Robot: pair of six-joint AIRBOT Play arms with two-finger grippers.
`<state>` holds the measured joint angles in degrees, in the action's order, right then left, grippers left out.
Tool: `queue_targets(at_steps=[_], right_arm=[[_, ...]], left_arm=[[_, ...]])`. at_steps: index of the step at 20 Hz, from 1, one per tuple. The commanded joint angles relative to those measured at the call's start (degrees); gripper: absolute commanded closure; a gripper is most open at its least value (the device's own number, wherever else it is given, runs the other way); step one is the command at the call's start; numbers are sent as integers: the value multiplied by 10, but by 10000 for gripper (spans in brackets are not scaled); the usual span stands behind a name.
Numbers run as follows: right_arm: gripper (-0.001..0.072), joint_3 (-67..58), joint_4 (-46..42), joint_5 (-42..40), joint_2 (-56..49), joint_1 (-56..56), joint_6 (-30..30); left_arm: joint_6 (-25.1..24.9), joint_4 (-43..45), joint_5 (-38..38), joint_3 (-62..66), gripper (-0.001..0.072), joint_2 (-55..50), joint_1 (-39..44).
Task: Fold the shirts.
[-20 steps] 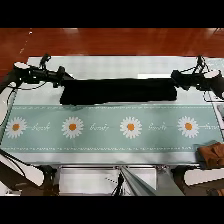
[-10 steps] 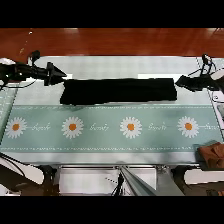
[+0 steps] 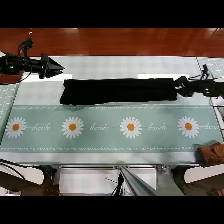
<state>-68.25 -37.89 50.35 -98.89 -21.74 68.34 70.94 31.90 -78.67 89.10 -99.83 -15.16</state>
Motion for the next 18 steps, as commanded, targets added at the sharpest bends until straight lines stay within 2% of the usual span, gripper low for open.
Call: queue_targets(at_steps=[1, 2, 3, 4, 6, 7, 9, 14, 18], right_arm=[[135, 0, 31, -5, -31, 50, -9], [292, 0, 30, -14, -31, 65, -13], [552, -3, 30, -14, -28, 72, -18], [680, -11, 30, -2, -22, 73, -18], [681, -30, 26, 26, 8, 72, -24], [681, -41, 18, 41, 33, 71, -24], [681, -57, -2, 67, 94, 73, -16], [681, -59, -104, 102, 256, 84, 77], [681, -58, -195, 166, 326, 83, 122]], left_arm=[[0, 0, 2, 1, 398, 3, 1], [0, 0, 2, 1, 399, 3, 1], [0, -1, 2, 1, 398, 3, 1], [0, -5, 2, 1, 403, 4, 1], [-1, -27, 0, 1, 607, 7, 4], [-20, -45, -3, 1, 684, 8, 12], [-24, -56, 2, 1, 684, 10, 40], [-27, -41, 38, 32, 687, 21, 137], [31, 40, 59, 41, 686, 55, 209]])
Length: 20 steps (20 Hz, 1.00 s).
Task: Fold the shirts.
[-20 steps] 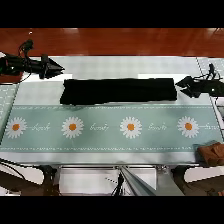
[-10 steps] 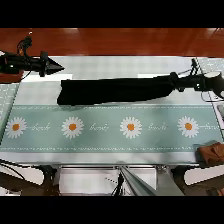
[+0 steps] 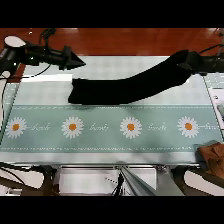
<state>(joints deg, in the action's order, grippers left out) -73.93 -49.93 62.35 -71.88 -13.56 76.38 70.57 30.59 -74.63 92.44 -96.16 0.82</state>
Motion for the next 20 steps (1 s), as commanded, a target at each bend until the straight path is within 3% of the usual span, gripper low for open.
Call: queue_targets(at_steps=[1, 5, 10, 13, 20], right_arm=[[681, -2, -92, 56, 68, 2, 51], [681, -2, -131, 96, 111, 2, 76], [681, -2, -143, 142, 147, 2, 76], [682, -2, -151, 149, 177, 2, 80], [681, -2, -153, 183, 220, 2, 84]], left_arm=[[49, 69, 18, 7, 687, 19, 72], [78, 91, 39, 5, 686, 5, 179], [112, 115, 126, 4, 686, -6, 298], [154, 164, 165, 4, 686, -15, 342], [168, 155, 195, 4, 686, -90, 419]])
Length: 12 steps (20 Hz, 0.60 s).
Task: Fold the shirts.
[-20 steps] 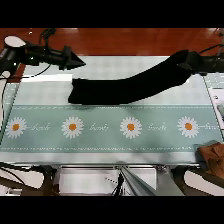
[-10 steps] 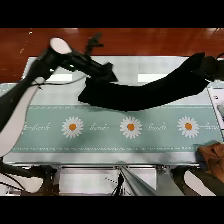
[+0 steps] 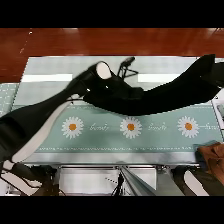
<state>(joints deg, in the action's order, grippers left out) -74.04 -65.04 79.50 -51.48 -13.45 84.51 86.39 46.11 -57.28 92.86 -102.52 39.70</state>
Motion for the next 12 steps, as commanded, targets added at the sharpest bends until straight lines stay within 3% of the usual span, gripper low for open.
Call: queue_targets(at_steps=[1, 5, 9, 12], right_arm=[[681, 0, -1, 13, 21, 1, 9], [682, 0, 0, 37, 54, 1, 17], [681, 0, -19, 41, 76, 1, 28], [681, 0, -57, 34, 74, 1, 29]], left_arm=[[9, -7, 33, 0, 685, -35, 38], [9, -36, 115, 0, 686, -65, 63], [-3, -129, 145, 0, 685, -94, 87], [-3, -129, 164, 0, 686, -90, 82]])
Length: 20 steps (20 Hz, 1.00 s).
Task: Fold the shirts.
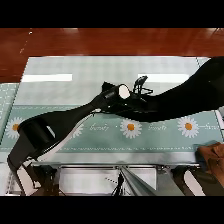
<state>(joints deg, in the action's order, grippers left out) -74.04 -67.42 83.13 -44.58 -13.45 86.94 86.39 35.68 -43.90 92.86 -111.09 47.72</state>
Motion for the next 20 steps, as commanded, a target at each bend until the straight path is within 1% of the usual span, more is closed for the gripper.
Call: queue_targets(at_steps=[1, 3, 4, 6, 8, 9, 10, 14, 18, 20], right_arm=[[681, 0, -46, -3, 3, 1, 4], [682, 5, -84, -7, -12, 1, -14], [682, 11, -87, -9, -25, 1, -24], [682, 20, -43, -26, -51, 1, -35], [682, 20, 4, -80, -72, 12, -34], [682, 20, 3, -110, -81, 32, -32], [682, 20, -3, -134, -92, 60, -23], [682, 20, -5, -184, -171, 174, 16], [682, 20, 8, -250, -263, 285, 38], [681, 20, 10, -298, -306, 338, 57]], left_arm=[[-4, -24, 29, 0, 686, 5, -13], [-4, -9, 28, 0, 687, 37, -50], [-4, 11, 25, 0, 687, 63, -76], [-3, 70, 3, 0, 687, 126, -133], [-1, 134, -26, 0, 687, 195, -199], [-1, 153, -39, 0, 687, 228, -233], [-1, 162, -52, 0, 687, 261, -271], [-5, 164, -110, 0, 686, 374, -416], [-39, 165, -200, 0, 686, 454, -519], [-48, 165, -250, 0, 685, 482, -551]])
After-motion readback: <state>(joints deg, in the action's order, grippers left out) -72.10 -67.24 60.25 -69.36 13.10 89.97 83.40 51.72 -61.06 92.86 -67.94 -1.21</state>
